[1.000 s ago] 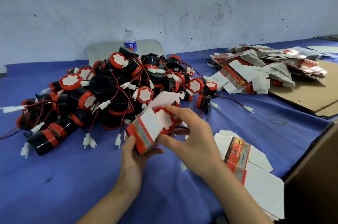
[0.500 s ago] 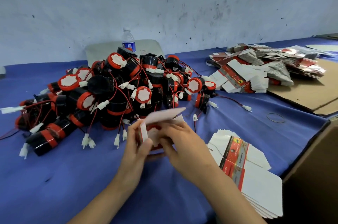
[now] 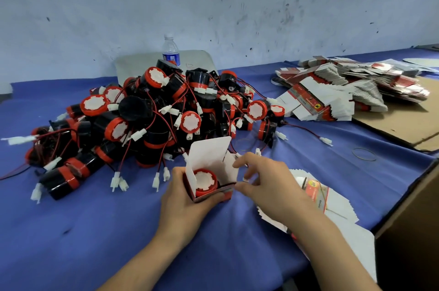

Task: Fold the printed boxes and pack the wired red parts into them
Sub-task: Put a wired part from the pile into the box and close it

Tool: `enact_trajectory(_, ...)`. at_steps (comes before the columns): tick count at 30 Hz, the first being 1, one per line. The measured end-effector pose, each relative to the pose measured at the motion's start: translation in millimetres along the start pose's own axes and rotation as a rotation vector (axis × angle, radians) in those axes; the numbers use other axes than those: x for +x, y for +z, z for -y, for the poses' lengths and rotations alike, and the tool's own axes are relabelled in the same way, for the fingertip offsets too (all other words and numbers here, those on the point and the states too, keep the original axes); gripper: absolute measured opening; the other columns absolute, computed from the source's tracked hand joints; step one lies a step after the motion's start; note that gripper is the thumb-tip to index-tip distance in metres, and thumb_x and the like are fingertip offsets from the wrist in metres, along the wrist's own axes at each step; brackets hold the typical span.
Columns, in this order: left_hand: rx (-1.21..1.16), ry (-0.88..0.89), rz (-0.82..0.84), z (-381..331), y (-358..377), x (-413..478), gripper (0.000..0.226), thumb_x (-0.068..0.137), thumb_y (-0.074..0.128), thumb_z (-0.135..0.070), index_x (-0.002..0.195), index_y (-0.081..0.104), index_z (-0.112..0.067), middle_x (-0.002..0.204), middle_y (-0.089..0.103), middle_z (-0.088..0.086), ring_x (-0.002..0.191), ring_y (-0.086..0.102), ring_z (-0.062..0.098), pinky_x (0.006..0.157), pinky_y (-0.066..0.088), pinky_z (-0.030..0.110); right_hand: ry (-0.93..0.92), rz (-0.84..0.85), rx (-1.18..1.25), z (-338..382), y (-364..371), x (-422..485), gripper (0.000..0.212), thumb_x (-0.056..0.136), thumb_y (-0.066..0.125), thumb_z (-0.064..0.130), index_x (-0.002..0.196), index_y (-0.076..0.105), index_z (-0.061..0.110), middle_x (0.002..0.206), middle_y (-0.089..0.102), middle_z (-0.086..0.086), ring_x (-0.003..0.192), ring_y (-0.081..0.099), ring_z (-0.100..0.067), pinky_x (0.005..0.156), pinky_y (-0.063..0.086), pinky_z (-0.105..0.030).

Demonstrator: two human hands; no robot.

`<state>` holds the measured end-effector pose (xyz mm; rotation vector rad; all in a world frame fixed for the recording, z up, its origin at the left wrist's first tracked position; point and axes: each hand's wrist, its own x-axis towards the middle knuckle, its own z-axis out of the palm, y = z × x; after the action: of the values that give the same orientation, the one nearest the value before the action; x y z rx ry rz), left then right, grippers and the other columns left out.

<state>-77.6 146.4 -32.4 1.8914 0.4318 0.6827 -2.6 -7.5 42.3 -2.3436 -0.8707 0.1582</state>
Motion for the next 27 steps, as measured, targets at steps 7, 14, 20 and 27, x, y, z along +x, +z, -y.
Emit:
enact_trajectory(7,-0.081,-0.074,-0.18,-0.6,-3.5,2.5,0.062,0.046,0.083,-0.059,0.09,0.04,-0.047,0.092,0.06,-0.028,0.082,0.059,-0.008,0.063,0.046,0.017,0.019,-0.053,0.253,-2.6,-0.5,4.0,0.027,0.091,0.056,0.005,0.104,0.048,0.027,0.078,0.064,-0.004,0.064,0.049,-0.017,0.053,0.039,-0.02)
enact_trajectory(14,0.035,-0.105,-0.132,1.4,-2.9,1.2,0.071,0.041,0.08,-0.07,0.092,0.039,-0.041,0.093,0.063,-0.014,0.092,0.061,0.014,0.077,0.053,0.044,-0.162,-0.334,0.675,19.1,9.1,4.0,0.022,0.085,0.067,0.002,0.08,0.068,0.023,0.081,0.071,0.01,0.071,0.064,-0.007,0.062,0.046,-0.015)
enact_trajectory(20,0.139,-0.07,-0.046,-1.5,-2.7,-2.6,0.06,0.053,0.084,-0.057,0.088,0.04,-0.035,0.089,0.062,-0.017,0.093,0.059,0.014,0.079,0.051,0.044,-0.206,-0.412,0.494,22.8,20.2,4.0,0.021,0.094,0.057,0.01,0.102,0.057,0.029,0.094,0.068,0.016,0.087,0.066,-0.007,0.077,0.052,-0.024)
enact_trajectory(27,0.151,-0.054,0.007,-2.5,-4.7,-4.4,0.06,0.055,0.08,-0.062,0.094,0.038,-0.043,0.095,0.059,-0.022,0.103,0.056,0.017,0.09,0.048,0.045,-0.191,-0.383,-0.176,11.5,28.9,21.3,0.02,0.098,0.048,0.02,0.118,0.046,0.02,0.09,0.046,-0.002,0.085,0.044,-0.025,0.066,0.035,-0.032)
